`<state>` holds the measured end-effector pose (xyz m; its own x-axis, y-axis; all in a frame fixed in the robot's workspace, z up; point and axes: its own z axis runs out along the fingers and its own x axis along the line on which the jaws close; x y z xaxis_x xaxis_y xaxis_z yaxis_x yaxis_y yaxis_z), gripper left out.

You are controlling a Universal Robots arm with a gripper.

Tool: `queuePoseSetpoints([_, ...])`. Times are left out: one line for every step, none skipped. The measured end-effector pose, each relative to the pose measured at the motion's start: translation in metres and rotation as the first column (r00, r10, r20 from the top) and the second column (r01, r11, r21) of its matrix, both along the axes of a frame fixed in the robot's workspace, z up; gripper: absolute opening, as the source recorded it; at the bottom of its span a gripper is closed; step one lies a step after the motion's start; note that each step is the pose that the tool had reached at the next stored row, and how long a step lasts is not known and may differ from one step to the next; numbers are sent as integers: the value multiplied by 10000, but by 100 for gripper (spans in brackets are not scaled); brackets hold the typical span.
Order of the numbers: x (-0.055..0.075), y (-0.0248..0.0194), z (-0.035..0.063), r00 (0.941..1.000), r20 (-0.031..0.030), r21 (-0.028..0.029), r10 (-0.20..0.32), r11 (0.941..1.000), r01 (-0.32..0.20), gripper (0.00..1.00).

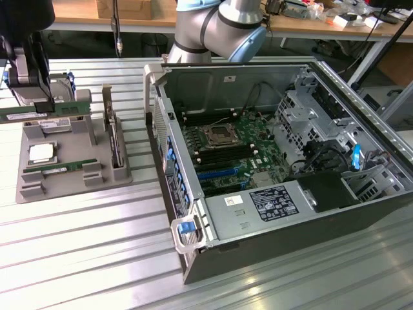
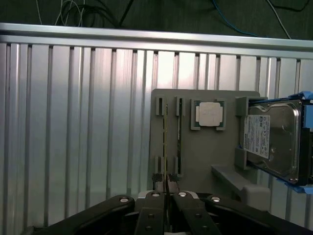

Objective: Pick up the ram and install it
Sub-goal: 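Pick up the ram and move it above insertion slot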

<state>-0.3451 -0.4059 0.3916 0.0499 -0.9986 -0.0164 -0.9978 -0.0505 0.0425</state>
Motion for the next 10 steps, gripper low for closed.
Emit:
queuePoseSetpoints([17, 0, 0, 10000, 1, -1, 0, 10000, 0, 13])
queuePoseSetpoints([29, 0, 0, 10000, 0, -2, 0, 10000, 0, 13])
queuePoseSetpoints([43, 0, 0, 10000, 1, -2, 0, 10000, 0, 13])
queuePoseSetpoints([68, 0, 0, 10000, 0, -4, 0, 10000, 0, 13])
queuePoseSetpoints([101, 0, 0, 10000, 1, -6, 0, 10000, 0, 13])
queuePoseSetpoints([123, 0, 0, 10000, 0, -8, 0, 10000, 0, 13])
queuePoseSetpoints([142, 0, 0, 10000, 0, -11, 0, 10000, 0, 13])
queuePoseSetpoints([166, 0, 0, 10000, 1, -13, 0, 10000, 0, 13])
queuePoseSetpoints([180, 0, 0, 10000, 0, -16, 0, 10000, 0, 13])
queuePoseSetpoints([195, 0, 0, 10000, 0, -19, 0, 10000, 0, 13])
